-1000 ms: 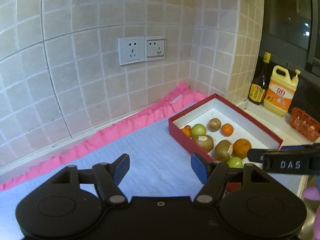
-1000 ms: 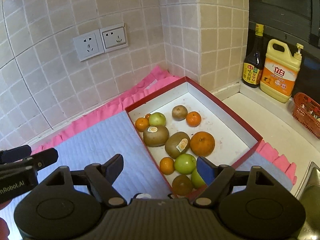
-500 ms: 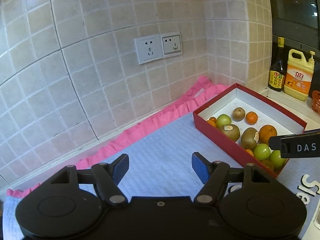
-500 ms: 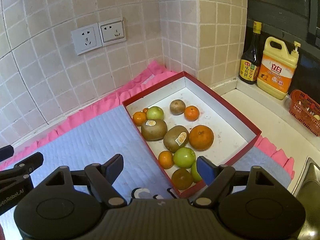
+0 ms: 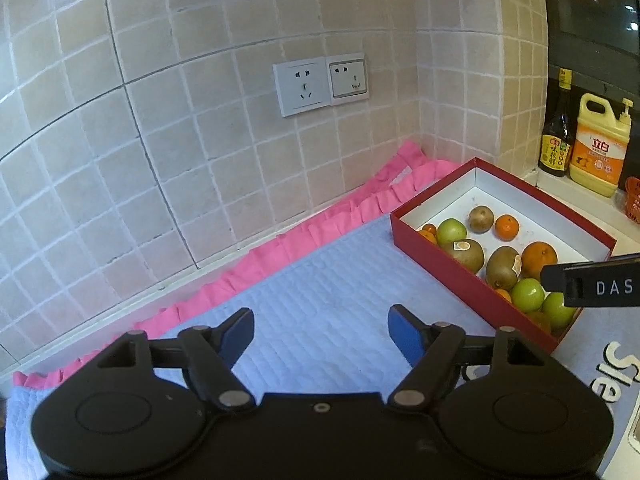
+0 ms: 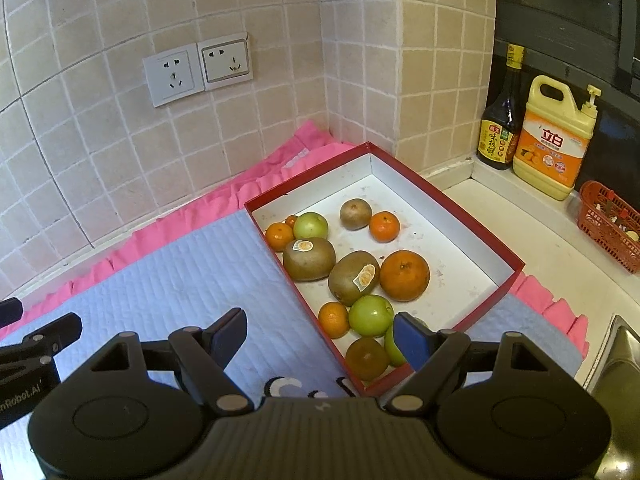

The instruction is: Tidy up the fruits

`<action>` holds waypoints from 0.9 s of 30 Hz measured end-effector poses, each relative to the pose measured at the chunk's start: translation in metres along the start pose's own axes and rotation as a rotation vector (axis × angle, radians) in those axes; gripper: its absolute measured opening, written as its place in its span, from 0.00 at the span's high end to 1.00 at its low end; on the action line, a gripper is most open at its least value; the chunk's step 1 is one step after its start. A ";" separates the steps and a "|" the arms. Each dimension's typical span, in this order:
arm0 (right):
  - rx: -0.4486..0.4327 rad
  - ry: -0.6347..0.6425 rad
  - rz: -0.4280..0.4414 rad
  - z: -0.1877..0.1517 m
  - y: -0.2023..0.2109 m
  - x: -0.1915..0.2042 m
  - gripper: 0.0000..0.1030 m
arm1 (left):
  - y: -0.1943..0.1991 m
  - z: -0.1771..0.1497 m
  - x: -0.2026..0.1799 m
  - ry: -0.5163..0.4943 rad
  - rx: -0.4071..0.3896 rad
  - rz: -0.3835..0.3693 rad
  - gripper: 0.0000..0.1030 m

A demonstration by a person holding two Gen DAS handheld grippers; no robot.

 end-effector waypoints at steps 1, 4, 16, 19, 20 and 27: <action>0.001 -0.001 -0.001 -0.001 0.000 0.000 0.21 | 0.000 0.000 0.000 -0.005 0.000 0.001 0.13; 0.001 -0.004 -0.004 -0.002 0.000 0.000 0.21 | 0.001 0.000 0.000 -0.006 0.000 0.000 0.12; 0.012 -0.001 0.007 -0.002 -0.005 0.002 0.20 | 0.003 0.001 -0.001 -0.028 -0.008 0.009 0.08; 0.015 -0.001 0.005 -0.003 -0.007 0.002 0.20 | 0.002 0.001 -0.002 -0.034 -0.011 0.016 0.08; 0.017 -0.001 0.006 -0.003 -0.008 0.002 0.20 | 0.002 0.001 -0.003 -0.033 -0.009 0.015 0.08; 0.024 -0.002 0.006 -0.003 -0.010 0.000 0.20 | -0.003 0.001 -0.002 -0.027 -0.002 0.006 0.08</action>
Point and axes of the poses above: each gripper's, at about its wrist camera, not at the fingertips, and y roughly against the way its jaws point, x to its left, z to its top, the point moved 10 cm from there along -y, roughly the way its jaws point, and after that the axes turned 12 degrees about y, right-handed, at the moved point
